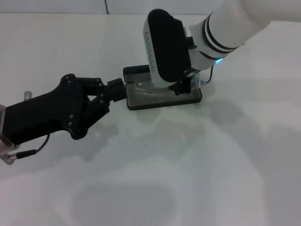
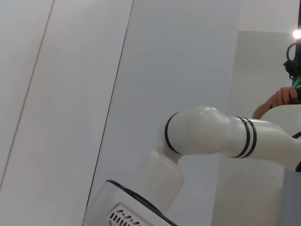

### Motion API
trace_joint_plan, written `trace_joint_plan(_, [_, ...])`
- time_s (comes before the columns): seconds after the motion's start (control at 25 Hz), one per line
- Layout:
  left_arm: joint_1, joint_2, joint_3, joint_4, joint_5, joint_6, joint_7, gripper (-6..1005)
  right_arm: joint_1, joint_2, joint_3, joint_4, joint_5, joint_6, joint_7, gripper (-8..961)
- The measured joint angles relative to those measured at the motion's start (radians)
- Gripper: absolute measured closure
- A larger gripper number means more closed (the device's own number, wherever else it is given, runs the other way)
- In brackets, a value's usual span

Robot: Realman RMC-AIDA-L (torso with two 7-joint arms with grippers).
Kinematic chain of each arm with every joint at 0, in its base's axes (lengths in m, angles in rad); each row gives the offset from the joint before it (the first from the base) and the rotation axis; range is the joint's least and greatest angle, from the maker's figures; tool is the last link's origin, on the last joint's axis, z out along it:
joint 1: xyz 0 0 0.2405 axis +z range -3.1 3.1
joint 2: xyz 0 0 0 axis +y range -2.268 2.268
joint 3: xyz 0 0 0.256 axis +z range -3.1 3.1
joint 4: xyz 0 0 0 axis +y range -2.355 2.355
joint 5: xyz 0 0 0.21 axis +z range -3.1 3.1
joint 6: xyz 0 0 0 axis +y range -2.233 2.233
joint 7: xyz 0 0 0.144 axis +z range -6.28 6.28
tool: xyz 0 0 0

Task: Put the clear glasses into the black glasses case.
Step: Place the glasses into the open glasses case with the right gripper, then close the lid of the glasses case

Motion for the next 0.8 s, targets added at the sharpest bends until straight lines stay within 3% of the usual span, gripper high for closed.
trace_joint_plan(0.32, [0.007,-0.001,0.000,0.000,0.000,0.000,0.000,932,0.009,0.000,-0.017,-0.006,-0.005,-0.007,0.024,880])
trace_joint_plan(0.52, [0.010,-0.001,0.000,0.000,0.000,0.000,0.000,933,0.004,0.000,-0.026,-0.011,-0.005,-0.004,0.024,774])
trace_joint_plan(0.64, [0.013,0.001,-0.001,0.000,0.000,0.000,0.000,933,-0.002,0.000,-0.022,-0.023,-0.001,-0.012,0.025,774])
trace_joint_plan(0.8, [0.016,0.002,-0.033,0.000,-0.003,0.000,-0.001,933,-0.062,0.000,0.037,-0.112,0.010,-0.060,0.027,775])
